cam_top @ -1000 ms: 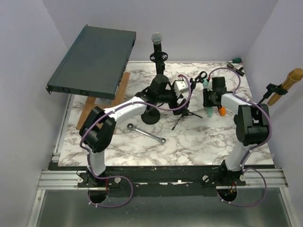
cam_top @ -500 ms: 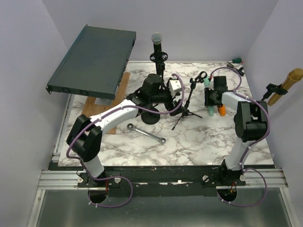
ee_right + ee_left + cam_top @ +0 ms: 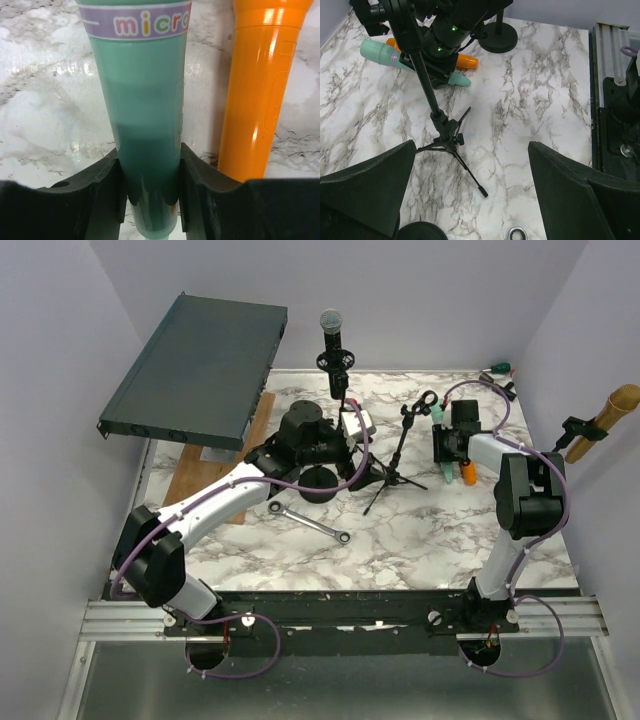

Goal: Remove the microphone from the stand

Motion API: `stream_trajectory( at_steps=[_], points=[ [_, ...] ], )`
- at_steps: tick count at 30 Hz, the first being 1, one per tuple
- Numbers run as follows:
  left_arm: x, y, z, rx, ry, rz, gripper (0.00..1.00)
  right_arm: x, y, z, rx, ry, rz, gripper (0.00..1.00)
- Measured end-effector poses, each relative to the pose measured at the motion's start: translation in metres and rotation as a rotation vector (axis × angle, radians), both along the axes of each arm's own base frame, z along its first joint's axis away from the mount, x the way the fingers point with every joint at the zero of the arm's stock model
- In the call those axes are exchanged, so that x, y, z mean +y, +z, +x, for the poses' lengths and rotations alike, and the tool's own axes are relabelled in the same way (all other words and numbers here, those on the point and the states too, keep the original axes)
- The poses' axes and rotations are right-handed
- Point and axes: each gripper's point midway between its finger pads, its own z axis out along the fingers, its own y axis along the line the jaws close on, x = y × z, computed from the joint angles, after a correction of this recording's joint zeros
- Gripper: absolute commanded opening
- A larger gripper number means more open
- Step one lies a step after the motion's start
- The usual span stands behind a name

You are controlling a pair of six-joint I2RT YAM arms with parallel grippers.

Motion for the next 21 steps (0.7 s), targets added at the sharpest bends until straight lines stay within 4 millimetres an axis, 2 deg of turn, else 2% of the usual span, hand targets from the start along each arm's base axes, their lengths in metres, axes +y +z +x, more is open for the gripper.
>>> stream_trajectory(
  at_steps=[8,15,21],
  points=[
    [0.008,0.014,-0.01,-0.016,-0.003,-0.025,0.99,-0.004,0.0,0.004,-0.028,-0.009,-0.02,0.51],
    [0.009,0.015,-0.012,-0.012,-0.002,-0.028,0.98,-0.005,0.0,0.004,-0.04,-0.011,-0.023,0.53],
    [0.009,0.013,-0.012,-0.008,-0.001,-0.026,0.98,-0.007,0.003,0.003,-0.041,-0.011,-0.022,0.67]
  ],
)
